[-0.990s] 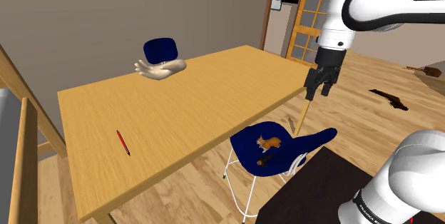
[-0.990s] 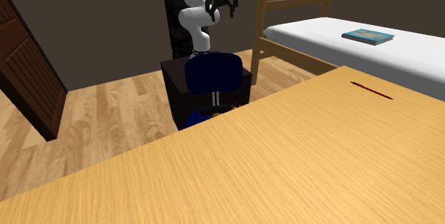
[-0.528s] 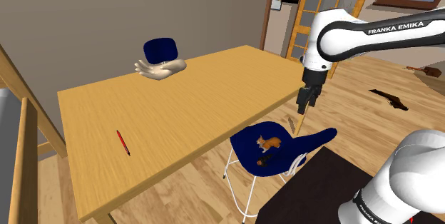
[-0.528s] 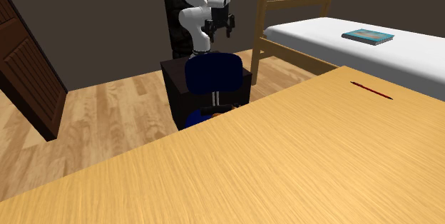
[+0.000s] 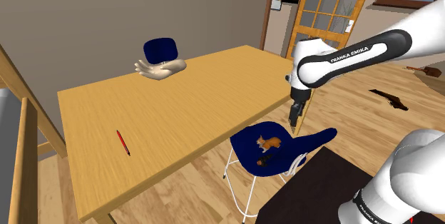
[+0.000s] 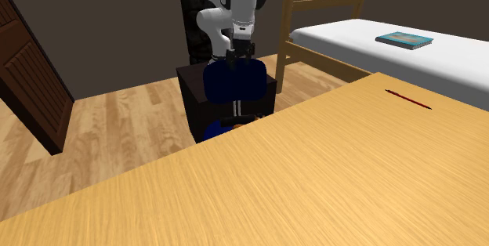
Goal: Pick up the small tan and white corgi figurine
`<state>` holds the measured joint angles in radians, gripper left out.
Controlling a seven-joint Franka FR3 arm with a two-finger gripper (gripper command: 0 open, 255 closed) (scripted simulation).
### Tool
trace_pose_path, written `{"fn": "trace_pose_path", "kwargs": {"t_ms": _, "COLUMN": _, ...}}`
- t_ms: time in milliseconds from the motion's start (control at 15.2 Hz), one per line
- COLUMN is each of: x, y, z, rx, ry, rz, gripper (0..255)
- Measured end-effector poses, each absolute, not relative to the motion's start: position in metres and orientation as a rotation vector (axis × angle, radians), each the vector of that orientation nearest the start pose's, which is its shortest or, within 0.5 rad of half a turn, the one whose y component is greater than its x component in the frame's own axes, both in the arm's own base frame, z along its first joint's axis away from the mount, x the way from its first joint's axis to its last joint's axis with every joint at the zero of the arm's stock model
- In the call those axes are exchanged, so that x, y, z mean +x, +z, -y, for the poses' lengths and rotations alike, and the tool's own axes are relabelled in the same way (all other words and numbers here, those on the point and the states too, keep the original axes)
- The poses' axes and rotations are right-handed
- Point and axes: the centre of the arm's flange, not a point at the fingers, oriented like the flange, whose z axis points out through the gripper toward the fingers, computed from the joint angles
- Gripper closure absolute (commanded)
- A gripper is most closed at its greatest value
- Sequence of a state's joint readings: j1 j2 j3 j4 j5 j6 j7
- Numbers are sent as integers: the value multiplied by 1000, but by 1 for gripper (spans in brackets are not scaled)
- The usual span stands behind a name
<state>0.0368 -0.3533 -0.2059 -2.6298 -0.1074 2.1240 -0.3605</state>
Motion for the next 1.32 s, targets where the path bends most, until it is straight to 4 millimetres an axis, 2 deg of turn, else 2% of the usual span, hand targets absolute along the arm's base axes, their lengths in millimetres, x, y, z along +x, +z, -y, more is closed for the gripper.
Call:
{"fn": "trace_pose_path", "kwargs": {"t_ms": 1188, "x": 475, "y": 141, "z": 92, "rx": -3019, "ry": 316, "rz": 1162, "gripper": 0}}
{"fn": "trace_pose_path", "kwargs": {"t_ms": 1320, "x": 481, "y": 124, "z": 92, "rx": -3007, "ry": 321, "rz": 1212, "gripper": 0}}
